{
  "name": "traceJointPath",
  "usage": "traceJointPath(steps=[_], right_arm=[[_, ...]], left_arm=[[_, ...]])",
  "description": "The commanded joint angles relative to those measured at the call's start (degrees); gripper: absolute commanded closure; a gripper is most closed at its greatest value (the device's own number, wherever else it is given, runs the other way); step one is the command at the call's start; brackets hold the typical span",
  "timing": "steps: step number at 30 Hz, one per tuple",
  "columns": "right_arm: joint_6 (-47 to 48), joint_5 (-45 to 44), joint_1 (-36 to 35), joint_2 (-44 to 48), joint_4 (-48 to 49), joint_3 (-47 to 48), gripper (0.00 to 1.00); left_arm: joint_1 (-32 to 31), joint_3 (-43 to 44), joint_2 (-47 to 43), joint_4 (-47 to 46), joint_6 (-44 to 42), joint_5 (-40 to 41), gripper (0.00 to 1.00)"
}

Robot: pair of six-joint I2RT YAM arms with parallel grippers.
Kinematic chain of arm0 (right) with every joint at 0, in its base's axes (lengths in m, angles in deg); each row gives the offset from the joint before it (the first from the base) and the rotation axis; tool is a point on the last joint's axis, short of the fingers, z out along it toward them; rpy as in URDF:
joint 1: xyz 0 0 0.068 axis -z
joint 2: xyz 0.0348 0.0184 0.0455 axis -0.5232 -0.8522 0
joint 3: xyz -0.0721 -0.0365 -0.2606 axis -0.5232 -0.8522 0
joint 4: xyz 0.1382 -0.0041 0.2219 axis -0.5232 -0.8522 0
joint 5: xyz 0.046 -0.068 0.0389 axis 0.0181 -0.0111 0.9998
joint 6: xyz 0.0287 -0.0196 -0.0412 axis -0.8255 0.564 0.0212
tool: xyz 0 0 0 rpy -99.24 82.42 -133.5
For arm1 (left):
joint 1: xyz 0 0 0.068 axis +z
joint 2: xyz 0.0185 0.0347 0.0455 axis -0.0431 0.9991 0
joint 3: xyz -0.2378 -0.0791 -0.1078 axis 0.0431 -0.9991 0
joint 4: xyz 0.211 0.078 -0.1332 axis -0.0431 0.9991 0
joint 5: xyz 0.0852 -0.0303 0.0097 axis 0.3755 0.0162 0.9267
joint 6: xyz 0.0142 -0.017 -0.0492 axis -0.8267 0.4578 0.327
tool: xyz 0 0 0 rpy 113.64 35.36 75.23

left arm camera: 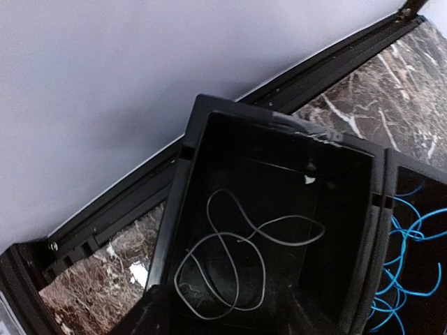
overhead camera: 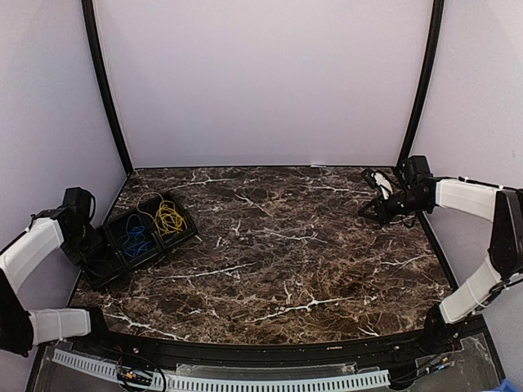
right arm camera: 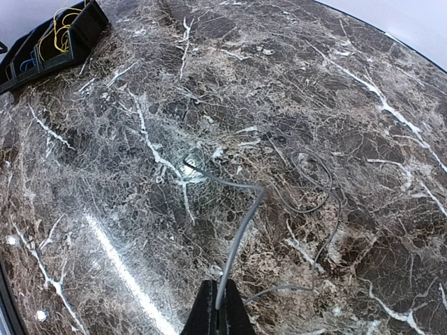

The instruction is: Untangle the cables

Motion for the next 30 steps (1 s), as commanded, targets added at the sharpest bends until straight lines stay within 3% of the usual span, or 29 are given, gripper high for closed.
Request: traceJointPath(steps=[1, 5, 10, 14, 19, 22, 26, 30], right_arm=[[0.6, 0.7, -0.1, 1.1, 0.4, 1.3, 1.00], [0.7, 1.1, 0.0, 1.2, 0.2, 1.3, 1.00], [1.3, 3.8, -0.1, 1.2, -1.6, 2.7, 1.00], [1.9, 5.5, -1.3, 2.1, -3.7, 4.4, 1.00], [5.0, 7.7, -6.0, 3.2, -10.3, 8.4, 1.00], [7.8, 10.5, -9.8, 3.2, -15.4, 11.4, 1.00], [9.6, 16.1, -14.3, 3.1, -20.8, 16.2, 1.00], [5.5, 19.9, -16.3, 3.6, -19.9, 19.4, 1.00]], left_arm=[[0.3, 3.6, -6.7, -1.2, -1.8, -1.2, 0.40], [0.3, 7.7, -12.3, -1.5, -7.1, -4.0, 0.37], [-0.7, 11.0, -14.4, -6.8, -13.6, -18.4, 0.31], [-4.0, 7.2, -14.4, -17.5, -14.6, -32.1, 0.40], [-20.7, 7.0, -12.2, -28.8, -19.5, -35.2, 0.41], [-27.6, 6.4, -9.8, -36.0, -21.7, -38.0, 0.43], [-44.8, 4.8, -6.2, -47.2, -28.9, -32.1, 0.42], [-56.4, 4.6, 0.8, -56.5, -35.6, -30.1, 0.40]])
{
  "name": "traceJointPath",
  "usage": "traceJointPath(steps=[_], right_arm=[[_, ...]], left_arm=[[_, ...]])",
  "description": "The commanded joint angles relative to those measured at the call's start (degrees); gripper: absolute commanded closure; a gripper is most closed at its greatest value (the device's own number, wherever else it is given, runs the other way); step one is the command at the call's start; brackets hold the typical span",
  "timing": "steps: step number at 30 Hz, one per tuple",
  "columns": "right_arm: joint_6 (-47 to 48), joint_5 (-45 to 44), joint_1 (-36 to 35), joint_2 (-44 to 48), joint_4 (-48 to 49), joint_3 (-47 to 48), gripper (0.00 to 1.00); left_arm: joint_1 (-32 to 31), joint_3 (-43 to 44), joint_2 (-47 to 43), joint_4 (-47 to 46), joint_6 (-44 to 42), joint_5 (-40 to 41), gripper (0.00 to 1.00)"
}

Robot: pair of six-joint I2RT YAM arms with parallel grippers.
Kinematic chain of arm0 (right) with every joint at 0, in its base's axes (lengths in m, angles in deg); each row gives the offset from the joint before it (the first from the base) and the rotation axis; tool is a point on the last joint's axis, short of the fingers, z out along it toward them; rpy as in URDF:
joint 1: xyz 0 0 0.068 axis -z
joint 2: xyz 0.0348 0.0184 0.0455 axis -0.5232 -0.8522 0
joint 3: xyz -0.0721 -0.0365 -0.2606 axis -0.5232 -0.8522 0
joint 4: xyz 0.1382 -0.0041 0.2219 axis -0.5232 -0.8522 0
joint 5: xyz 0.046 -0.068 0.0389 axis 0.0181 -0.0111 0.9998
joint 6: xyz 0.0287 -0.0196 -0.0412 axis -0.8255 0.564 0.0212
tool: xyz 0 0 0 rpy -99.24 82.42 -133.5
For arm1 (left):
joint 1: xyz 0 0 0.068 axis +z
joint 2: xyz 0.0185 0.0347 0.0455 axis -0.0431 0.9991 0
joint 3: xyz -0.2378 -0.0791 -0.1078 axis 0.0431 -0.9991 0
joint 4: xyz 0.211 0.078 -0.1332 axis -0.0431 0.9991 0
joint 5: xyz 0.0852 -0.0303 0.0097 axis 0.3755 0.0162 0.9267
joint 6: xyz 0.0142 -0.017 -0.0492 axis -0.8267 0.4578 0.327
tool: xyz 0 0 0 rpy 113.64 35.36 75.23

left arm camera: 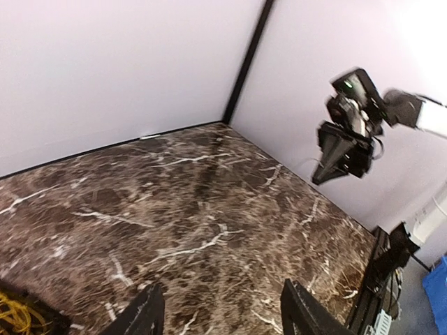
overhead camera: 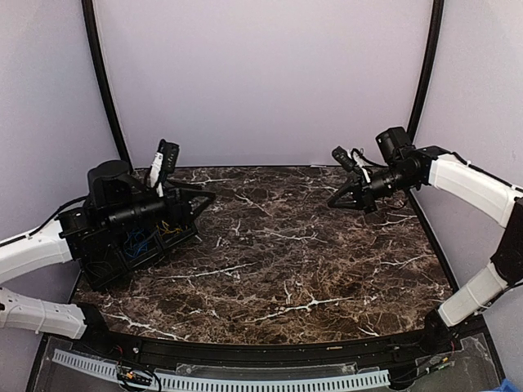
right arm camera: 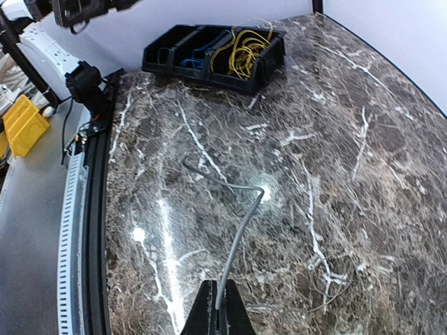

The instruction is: Untangle the cables

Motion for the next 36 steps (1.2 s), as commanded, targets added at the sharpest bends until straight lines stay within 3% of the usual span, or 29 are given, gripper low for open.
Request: traceJointPath(steps=[1, 6, 12, 17, 23, 27, 29, 34, 36], right_arm=[[-3.3, 7.6, -1.5, 1.9, -1.4, 4.5, 1.00], [-7.4, 12.9, -1.6, 1.0, 0.2, 7.5, 1.00], [-9.1, 16.1, -1.8, -0.4, -0.4, 8.8, 1.00], [-9.1, 16.6, -2.2, 0.0, -1.1, 8.3, 1.00], [-10.0, 17.4, -2.4, 1.0, -0.7, 7.4, 1.00], [-10.5, 18.0, -2.4, 1.1, -0.7, 7.3, 1.00], [-10.7, 18.2, -2.4, 1.0, -0.5, 7.1, 1.00], [-10.9, 18.2, -2.4, 0.6, -0.3, 7.1, 1.00], [-10.6, 17.8, -2.4, 0.5, -0.3, 7.3, 1.00]], left_arm=[[-10.2, -1.5, 7.5, -17.4, -9.8, 2.7, 0.39], [-18.5, 0.0, 18.6, -30.4, -13.1, 3.7, 0.36], [-25.4, 12.4, 35.4, -33.1, -20.8, 10.1, 0.34], [-26.3, 19.2, 45.5, -34.8, -21.5, 17.0, 0.29], [-26.2, 23.1, 52.1, -39.4, -26.7, 18.0, 0.31], [-25.9, 24.9, 54.3, -42.1, -28.6, 18.8, 0.40], [-25.6, 24.7, 54.6, -43.4, -28.8, 18.6, 0.49], [-24.6, 24.6, 54.3, -43.4, -27.4, 17.7, 0.88], [-24.5, 23.7, 53.4, -43.4, -26.6, 18.8, 0.98]])
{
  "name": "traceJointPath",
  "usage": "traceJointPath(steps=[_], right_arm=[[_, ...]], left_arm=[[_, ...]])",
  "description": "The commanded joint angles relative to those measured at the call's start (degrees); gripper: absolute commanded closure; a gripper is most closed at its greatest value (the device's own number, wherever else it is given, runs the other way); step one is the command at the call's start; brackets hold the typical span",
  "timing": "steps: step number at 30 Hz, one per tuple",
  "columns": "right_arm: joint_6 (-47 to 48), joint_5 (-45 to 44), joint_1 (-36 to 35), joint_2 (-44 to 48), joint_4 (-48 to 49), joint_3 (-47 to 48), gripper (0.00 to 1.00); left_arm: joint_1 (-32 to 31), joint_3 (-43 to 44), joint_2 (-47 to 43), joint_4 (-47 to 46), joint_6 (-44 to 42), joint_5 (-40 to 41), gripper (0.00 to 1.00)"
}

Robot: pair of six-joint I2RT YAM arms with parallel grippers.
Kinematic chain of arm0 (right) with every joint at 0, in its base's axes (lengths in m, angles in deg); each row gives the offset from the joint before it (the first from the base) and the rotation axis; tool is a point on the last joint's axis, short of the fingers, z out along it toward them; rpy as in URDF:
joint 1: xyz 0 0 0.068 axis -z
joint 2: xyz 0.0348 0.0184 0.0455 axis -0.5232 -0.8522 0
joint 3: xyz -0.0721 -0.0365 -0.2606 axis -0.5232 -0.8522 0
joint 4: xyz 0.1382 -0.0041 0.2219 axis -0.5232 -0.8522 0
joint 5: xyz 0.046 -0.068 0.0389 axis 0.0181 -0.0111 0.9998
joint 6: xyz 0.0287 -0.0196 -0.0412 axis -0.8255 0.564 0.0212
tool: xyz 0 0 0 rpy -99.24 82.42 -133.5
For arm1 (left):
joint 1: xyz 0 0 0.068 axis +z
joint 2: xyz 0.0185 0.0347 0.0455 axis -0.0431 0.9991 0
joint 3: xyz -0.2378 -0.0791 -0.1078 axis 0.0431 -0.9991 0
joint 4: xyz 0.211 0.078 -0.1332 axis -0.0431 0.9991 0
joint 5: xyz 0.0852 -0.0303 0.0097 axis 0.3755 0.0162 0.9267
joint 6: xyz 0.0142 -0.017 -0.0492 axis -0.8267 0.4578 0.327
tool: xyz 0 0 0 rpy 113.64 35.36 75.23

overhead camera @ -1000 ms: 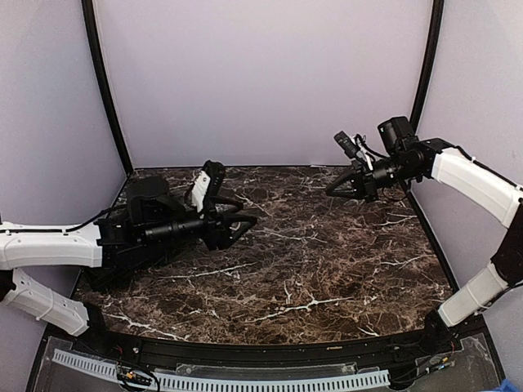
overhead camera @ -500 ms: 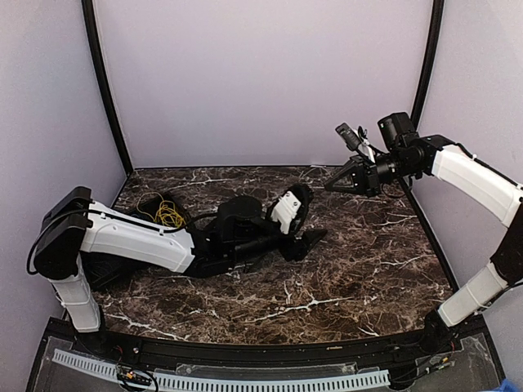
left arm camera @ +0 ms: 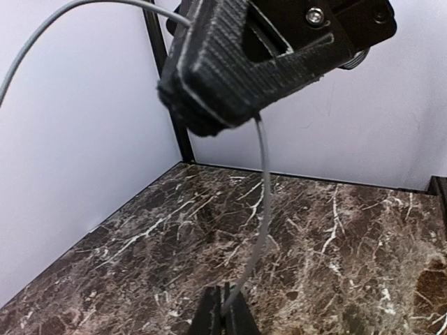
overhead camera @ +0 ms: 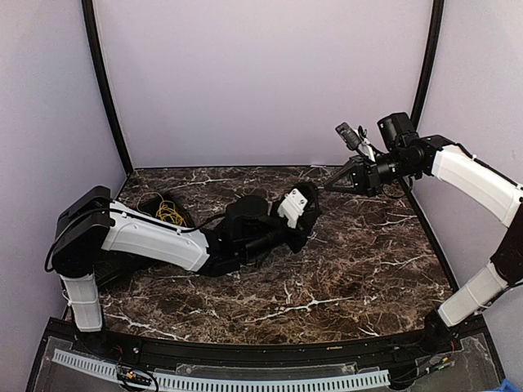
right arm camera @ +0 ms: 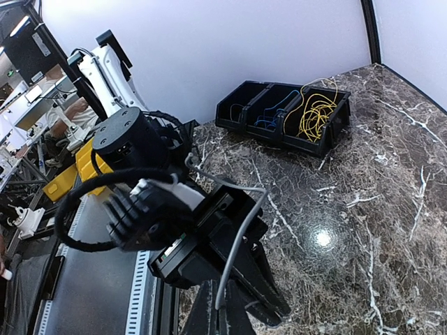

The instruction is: Untangle the cables

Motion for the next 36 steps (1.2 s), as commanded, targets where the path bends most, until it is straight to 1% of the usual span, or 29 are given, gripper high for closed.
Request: traceJointPath(steps=[1, 2, 4, 5, 7, 8, 9, 10, 11, 12, 13, 14, 15, 16, 17, 18, 19, 20, 23, 25, 26, 27, 29, 32, 34, 35, 36], right_arm=[[0.0, 0.1, -0.4, 0.6, 0.2, 0.2, 0.93], [0.5, -1.1, -0.3, 0.7, 0.4, 0.3, 0.84], [2.5, -4.8, 0.5, 1.2, 0.6, -0.3, 0.59], [3.4, -7.0, 1.0, 1.8, 1.1, -1.0, 0.51], [4.2, -10.5, 2.7, 3.6, 4.0, -4.5, 0.44], [3.6, -11.2, 4.0, 4.9, 6.6, -7.2, 0.40], [2.2, -11.8, 5.8, 6.1, 10.7, -10.3, 0.37], [1.4, -12.6, 6.8, 7.5, 13.5, -13.2, 0.36], [1.0, -13.9, 7.5, 8.4, 15.7, -15.8, 0.34], [0.9, -15.4, 8.0, 9.0, 17.5, -18.2, 0.34], [1.0, -17.1, 8.1, 9.4, 18.8, -20.1, 0.34], [1.2, -18.7, 8.2, 9.4, 19.9, -22.0, 0.33], [1.2, -19.9, 8.2, 9.3, 21.1, -23.6, 0.33], [1.4, -20.7, 8.3, 8.9, 22.1, -25.0, 0.33], [2.3, -21.6, 8.3, 8.6, 22.0, -25.8, 0.33], [3.2, -22.7, 8.3, 8.2, 21.6, -26.1, 0.33], [3.6, -24.2, 8.4, 7.8, 21.3, -26.2, 0.33], [3.9, -24.5, 8.4, 7.5, 21.2, -26.2, 0.33], [5.3, -24.0, 8.4, 6.8, 21.0, -26.8, 0.33], [5.9, -23.5, 8.4, 6.3, 20.5, -26.7, 0.33], [6.1, -23.2, 8.4, 6.0, 20.2, -26.7, 0.33], [6.4, -23.0, 8.4, 5.7, 20.0, -26.6, 0.33], [6.8, -22.5, 8.4, 5.0, 19.2, -26.3, 0.33], [7.4, -21.9, 8.4, 4.2, 18.2, -26.0, 0.33], [7.6, -21.7, 8.4, 4.1, 17.8, -25.9, 0.34], [7.7, -21.5, 8.4, 4.1, 17.8, -26.0, 0.34], [7.8, -21.5, 8.4, 4.2, 17.7, -26.0, 0.34]], left_arm=[[0.8, -0.2, -2.9, -2.3, 1.0, 1.8, 0.99], [0.9, -0.6, -3.5, -1.7, 1.8, 3.0, 1.00], [1.2, -2.0, -6.2, 1.0, 3.5, 4.4, 1.00], [1.4, -2.8, -8.7, 4.2, 4.0, 4.7, 1.00], [1.9, -3.8, -12.8, 11.2, 5.8, 5.7, 1.00], [2.5, -4.3, -14.4, 16.6, 7.0, 6.6, 1.00], [2.8, -4.6, -17.8, 19.4, 7.8, 6.9, 1.00], [3.5, -5.2, -19.5, 25.0, 9.9, 7.3, 1.00], [4.0, -5.6, -23.1, 27.6, 11.0, 7.8, 1.00], [4.8, -6.1, -24.8, 33.1, 13.1, 8.0, 1.00], [5.3, -6.4, -28.3, 35.8, 15.4, 8.3, 1.00], [6.4, -6.5, -29.9, 41.4, 16.6, 8.6, 1.00], [7.4, -6.5, -33.1, 44.5, 18.9, 10.1, 1.00], [7.8, -6.5, -36.1, 50.0, 20.0, 11.1, 1.00], [8.6, -6.3, -37.5, 52.9, 22.2, 13.4, 1.00], [8.9, -6.0, -40.2, 58.5, 23.5, 14.9, 1.00], [9.5, -5.5, -41.5, 61.2, 25.9, 18.0, 1.00], [9.7, -5.3, -43.9, 66.2, 26.9, 19.4, 1.00], [10.7, -3.9, -48.6, 75.5, 31.6, 26.0, 1.00], [11.6, -2.8, -51.4, 85.2, 35.4, 29.7, 1.00], [12.0, -2.4, -53.3, 87.3, 36.6, 30.9, 1.00], [12.7, -1.8, -54.1, 91.7, 39.1, 33.0, 1.00], [14.7, -1.1, -56.2, 97.5, 42.3, 35.2, 1.00], [18.6, -0.8, -58.4, 102.5, 44.3, 35.8, 1.00], [23.6, -0.9, -58.7, 105.6, 45.2, 37.2, 1.00], [25.1, -1.3, -58.6, 106.8, 45.1, 37.6, 1.00], [28.2, -1.6, -58.5, 107.1, 44.6, 37.9, 1.00]])
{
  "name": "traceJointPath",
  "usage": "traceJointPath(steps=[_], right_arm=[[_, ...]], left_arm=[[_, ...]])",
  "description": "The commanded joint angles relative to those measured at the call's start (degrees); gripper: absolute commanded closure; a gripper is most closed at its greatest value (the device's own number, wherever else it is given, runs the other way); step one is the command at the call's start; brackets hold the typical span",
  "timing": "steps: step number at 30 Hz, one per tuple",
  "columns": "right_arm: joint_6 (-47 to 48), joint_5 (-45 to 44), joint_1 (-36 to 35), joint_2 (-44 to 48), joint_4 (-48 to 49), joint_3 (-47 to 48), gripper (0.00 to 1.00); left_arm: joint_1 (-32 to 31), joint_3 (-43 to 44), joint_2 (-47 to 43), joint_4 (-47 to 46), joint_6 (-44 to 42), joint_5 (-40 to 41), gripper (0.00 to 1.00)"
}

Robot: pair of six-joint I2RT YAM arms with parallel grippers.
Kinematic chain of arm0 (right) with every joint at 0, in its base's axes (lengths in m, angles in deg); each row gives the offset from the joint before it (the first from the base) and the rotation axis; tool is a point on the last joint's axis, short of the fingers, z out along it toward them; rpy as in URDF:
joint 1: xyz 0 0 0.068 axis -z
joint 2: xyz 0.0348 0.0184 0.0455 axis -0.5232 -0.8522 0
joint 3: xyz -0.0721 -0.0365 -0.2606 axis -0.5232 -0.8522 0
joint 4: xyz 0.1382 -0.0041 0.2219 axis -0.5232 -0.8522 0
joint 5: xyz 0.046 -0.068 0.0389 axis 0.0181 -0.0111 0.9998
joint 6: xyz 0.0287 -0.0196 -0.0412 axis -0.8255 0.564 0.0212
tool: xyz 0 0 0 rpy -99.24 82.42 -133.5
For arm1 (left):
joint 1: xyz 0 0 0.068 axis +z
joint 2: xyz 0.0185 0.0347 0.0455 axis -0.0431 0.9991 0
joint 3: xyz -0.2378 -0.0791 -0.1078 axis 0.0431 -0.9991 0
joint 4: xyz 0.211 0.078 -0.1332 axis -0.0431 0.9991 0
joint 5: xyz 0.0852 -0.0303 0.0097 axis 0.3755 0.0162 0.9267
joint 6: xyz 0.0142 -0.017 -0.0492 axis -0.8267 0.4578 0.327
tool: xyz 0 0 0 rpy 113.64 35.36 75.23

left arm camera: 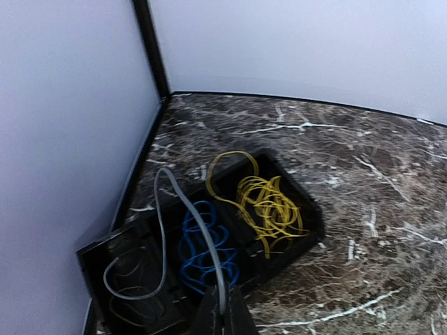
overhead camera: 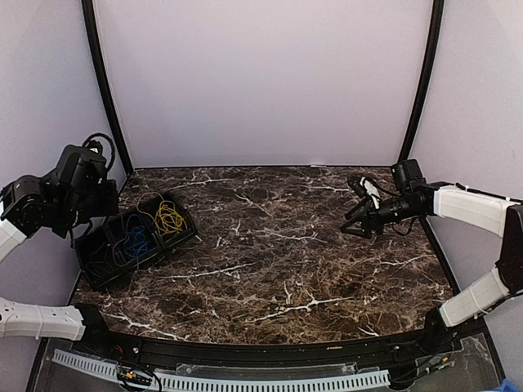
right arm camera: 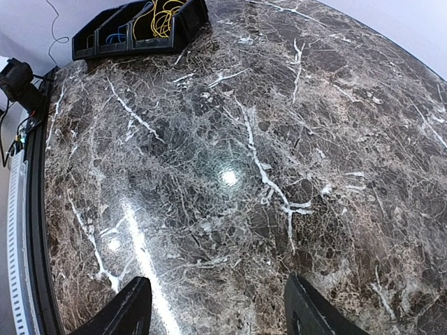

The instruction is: Untangle the cables

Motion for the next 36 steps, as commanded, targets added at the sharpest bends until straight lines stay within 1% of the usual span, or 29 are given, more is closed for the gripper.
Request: traceJointPath(steps=[1, 2, 3, 4, 7, 8, 9, 10, 11, 12, 14, 16, 19, 24, 27, 30, 33, 34, 36], right_arm=[[1.4, 1.2, 0.0, 0.1, -0.2, 0.5, 0.34], [1.4, 1.2, 0.0, 0.1, -0.3, 0.5, 0.34], [1.5, 1.2, 0.0, 0.2, -0.3, 0.4, 0.34], [1.6, 1.1, 0.0, 0.3, -0.3, 0.2, 0.34], [1.8, 0.8, 0.0, 0.7, -0.4, 0.2, 0.34], [1.9, 0.8, 0.0, 0.8, -0.5, 0.1, 0.34], [1.9, 0.7, 0.0, 0.9, -0.4, 0.0, 0.34], [2.0, 0.7, 0.0, 1.0, -0.4, 0.0, 0.34], [2.0, 0.7, 0.0, 1.2, -0.4, -0.1, 0.34], [2.1, 0.6, 0.1, 1.2, -0.5, -0.1, 0.34], [2.2, 0.6, 0.0, 1.4, -0.6, -0.2, 0.35], [2.4, 0.5, 0.0, 1.5, -0.6, -0.3, 0.35], [2.8, 0.5, 0.0, 1.4, -0.7, -0.5, 0.35], [3.8, 0.8, 0.0, -0.4, -2.3, 0.5, 0.36], [4.2, 1.1, 0.0, -1.4, -3.2, 0.9, 0.36], [4.5, 1.4, 0.0, -2.2, -3.7, 1.2, 0.37], [5.0, 1.7, -0.1, -2.8, -4.5, 1.6, 0.37], [5.2, 1.7, -0.1, -3.0, -4.9, 1.7, 0.37], [5.3, 1.7, -0.1, -3.2, -5.2, 2.0, 0.37]], left_arm=[[8.5, -0.4, 0.3, 10.2, 2.8, 4.3, 1.00], [12.2, -0.9, 0.5, 9.9, 2.0, 4.1, 1.00], [14.0, -1.8, 0.5, 8.5, 1.2, 3.7, 1.00], [17.3, -2.4, 0.3, 7.0, -1.6, 2.3, 1.00], [23.4, -5.4, -0.6, -0.5, -6.7, -0.2, 1.00], [26.5, -6.7, -0.7, -2.0, -9.1, -1.6, 1.00], [28.1, -7.4, -0.7, -5.2, -10.4, -2.3, 1.00], [31.2, -9.1, -0.7, -8.5, -12.7, -4.2, 1.00], [32.8, -10.0, -0.5, -10.1, -13.8, -5.2, 1.00], [36.0, -11.8, -0.3, -13.1, -15.5, -6.9, 1.00], [39.4, -14.6, 0.0, -17.3, -17.1, -9.2, 1.00], [40.1, -16.7, -0.2, -20.7, -17.9, -10.5, 1.00], [40.3, -18.6, 0.8, -23.0, -18.0, -10.0, 1.00], [40.3, -20.3, 1.4, -21.0, -13.4, -14.2, 1.00], [40.2, -20.1, 0.3, -18.5, -8.5, -13.7, 1.00], [40.2, -19.3, -1.7, -16.3, -5.0, -15.3, 1.00], [40.4, -18.2, 0.2, -11.9, 2.4, -17.4, 1.00], [40.4, -18.2, 0.7, -11.3, 3.9, -18.7, 1.00], [40.5, -18.7, 1.6, -10.2, 9.9, -20.0, 1.00]])
